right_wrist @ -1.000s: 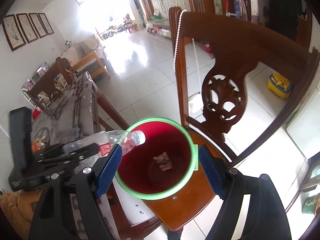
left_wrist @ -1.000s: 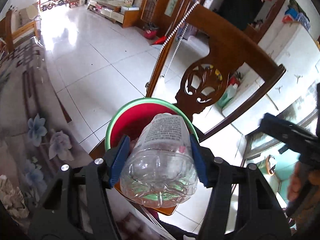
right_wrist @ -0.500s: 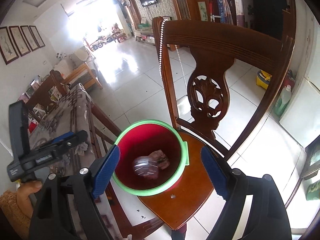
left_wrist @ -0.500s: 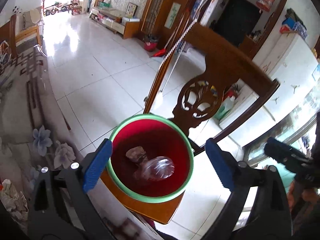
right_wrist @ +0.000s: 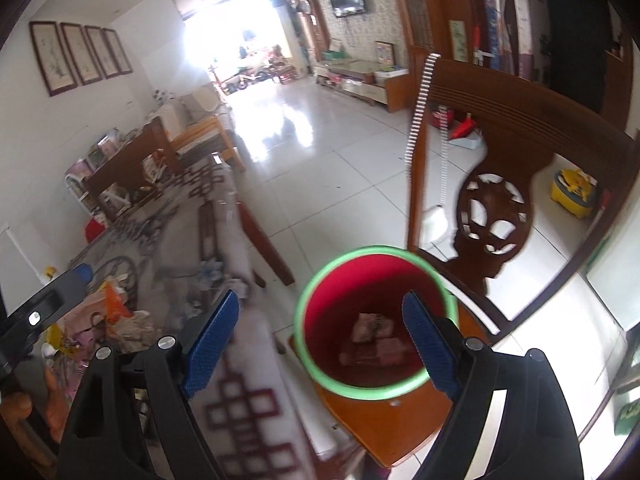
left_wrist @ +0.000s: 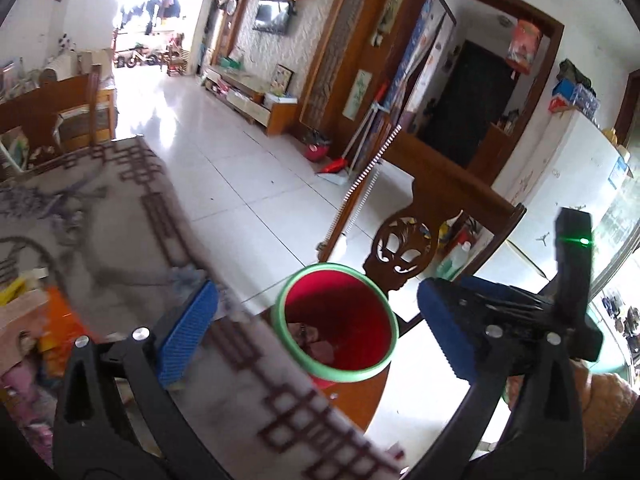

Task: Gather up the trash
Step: 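Move both tools back to the trash pile on the rug, then grasp the yellow juice carton with the left tool while the right tool grasps the orange snack bag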

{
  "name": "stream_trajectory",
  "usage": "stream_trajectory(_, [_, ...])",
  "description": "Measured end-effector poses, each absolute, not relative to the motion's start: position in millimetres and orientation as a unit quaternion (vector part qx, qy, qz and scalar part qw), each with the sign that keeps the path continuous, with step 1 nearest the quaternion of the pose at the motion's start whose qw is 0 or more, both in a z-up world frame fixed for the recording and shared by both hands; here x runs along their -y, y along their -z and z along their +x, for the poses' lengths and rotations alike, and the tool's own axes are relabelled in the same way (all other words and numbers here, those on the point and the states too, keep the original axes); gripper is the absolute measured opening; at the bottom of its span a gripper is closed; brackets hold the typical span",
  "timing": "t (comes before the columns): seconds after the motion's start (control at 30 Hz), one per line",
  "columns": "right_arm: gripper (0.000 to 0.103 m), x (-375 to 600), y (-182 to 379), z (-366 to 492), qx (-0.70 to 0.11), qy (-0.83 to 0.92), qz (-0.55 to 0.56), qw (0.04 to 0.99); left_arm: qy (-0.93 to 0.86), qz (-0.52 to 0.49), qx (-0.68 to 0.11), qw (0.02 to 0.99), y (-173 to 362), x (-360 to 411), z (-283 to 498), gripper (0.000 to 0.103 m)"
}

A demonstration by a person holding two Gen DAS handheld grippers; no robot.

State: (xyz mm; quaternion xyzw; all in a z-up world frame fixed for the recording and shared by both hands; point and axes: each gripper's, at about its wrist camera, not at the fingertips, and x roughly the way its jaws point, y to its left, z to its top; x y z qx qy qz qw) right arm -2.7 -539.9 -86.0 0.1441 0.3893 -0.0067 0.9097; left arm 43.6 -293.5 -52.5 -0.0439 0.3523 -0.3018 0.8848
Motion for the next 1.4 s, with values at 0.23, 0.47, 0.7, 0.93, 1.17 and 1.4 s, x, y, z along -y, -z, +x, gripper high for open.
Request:
stream_trajectory(0.23, [0.082, 454.5, 96.0, 2.9, -0.417, -0.021, 0.140, 0.898, 0.256, -0.046, -0.369, 0.892, 48.0, 204.6, 28.1, 0.098])
stream_trajectory(0.47, [0.082, 383.1, 99.5, 0.8, -0.416, -0.052, 0.137, 0.897, 0.200, -0.052, -0.370, 0.906, 54.3, 123.4, 23.1, 0.098])
stream_trajectory(0.7, [0.082, 330.3, 101.1, 2.6, -0.422, -0.072, 0.131, 0.894, 0.118, -0.065, -0.378, 0.916, 79.3, 32.0, 17.0, 0.098])
stream_trajectory(0.93, [0.083, 305.6, 103.6, 5.4, -0.430, -0.074, 0.120, 0.892, 0.063, -0.110, -0.407, 0.905, 128.1, -23.6, 26.4, 0.098])
stream_trajectory(1.17, [0.083, 291.8, 102.3, 3.5, -0.434, -0.074, 0.110, 0.891, 0.061, -0.112, -0.433, 0.892, 163.3, -35.5, 48.5, 0.084])
stream_trajectory(1.4, [0.083, 288.4, 99.6, 2.0, -0.433, -0.072, 0.107, 0.892, 0.063, -0.117, -0.457, 0.879, 179.7, -42.6, 59.2, 0.038])
